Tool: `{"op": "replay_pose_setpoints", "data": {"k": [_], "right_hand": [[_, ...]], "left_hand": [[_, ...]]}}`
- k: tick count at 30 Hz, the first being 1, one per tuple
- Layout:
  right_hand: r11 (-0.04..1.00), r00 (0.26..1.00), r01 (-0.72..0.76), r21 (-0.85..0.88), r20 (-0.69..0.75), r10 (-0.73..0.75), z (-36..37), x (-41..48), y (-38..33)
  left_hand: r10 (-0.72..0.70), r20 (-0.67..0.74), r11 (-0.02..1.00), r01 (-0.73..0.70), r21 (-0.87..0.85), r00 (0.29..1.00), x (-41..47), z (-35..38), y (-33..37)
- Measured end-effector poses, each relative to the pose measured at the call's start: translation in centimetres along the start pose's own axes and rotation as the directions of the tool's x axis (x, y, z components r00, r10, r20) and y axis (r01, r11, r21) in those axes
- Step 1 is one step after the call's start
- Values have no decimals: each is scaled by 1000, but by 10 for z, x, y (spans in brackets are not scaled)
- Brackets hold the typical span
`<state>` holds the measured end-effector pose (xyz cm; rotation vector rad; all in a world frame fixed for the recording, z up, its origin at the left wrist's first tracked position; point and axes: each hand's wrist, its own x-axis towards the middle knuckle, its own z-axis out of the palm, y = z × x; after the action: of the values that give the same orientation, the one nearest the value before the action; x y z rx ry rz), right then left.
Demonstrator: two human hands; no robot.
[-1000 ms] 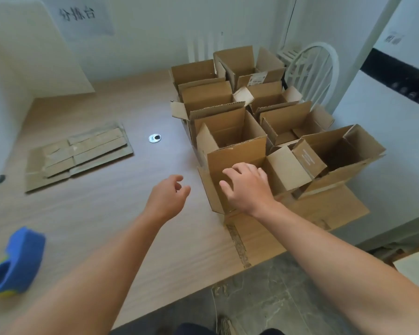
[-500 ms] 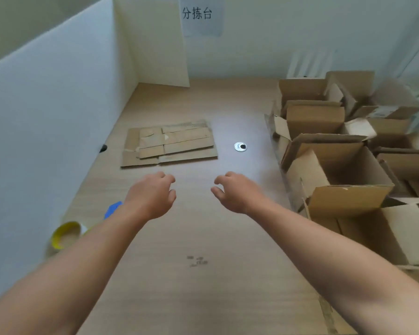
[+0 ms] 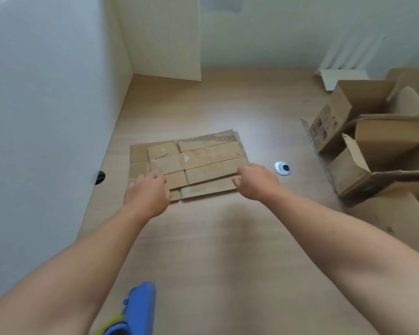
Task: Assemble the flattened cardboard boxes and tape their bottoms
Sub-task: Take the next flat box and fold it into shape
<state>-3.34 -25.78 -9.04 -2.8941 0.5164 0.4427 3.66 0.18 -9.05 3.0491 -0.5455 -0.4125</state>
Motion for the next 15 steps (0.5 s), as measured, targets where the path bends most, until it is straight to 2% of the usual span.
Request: {"op": "replay_pose_setpoints", "data": {"k": [4, 6, 8, 11, 15], "right_hand": [[998, 1000, -28, -65, -10, 27, 3, 45, -3], [997, 998, -63, -33, -3, 63, 9, 66, -3], [985, 989, -145, 98, -6, 146, 15, 84, -4], [888, 954, -281, 363, 8, 298, 25, 104, -6], [793, 918, -352, 497, 20, 396, 34, 114, -8]], "left_hand": [[6, 30, 1000, -6, 7, 1000, 43, 10, -13], [-18, 36, 999, 19, -25, 999, 63, 15, -20], [-54, 33, 994, 57, -94, 998, 78, 24, -26], [-132, 24, 965, 134, -224, 991, 91, 39, -31], [-211, 23, 914, 205, -350, 977, 97, 53, -24]]}}
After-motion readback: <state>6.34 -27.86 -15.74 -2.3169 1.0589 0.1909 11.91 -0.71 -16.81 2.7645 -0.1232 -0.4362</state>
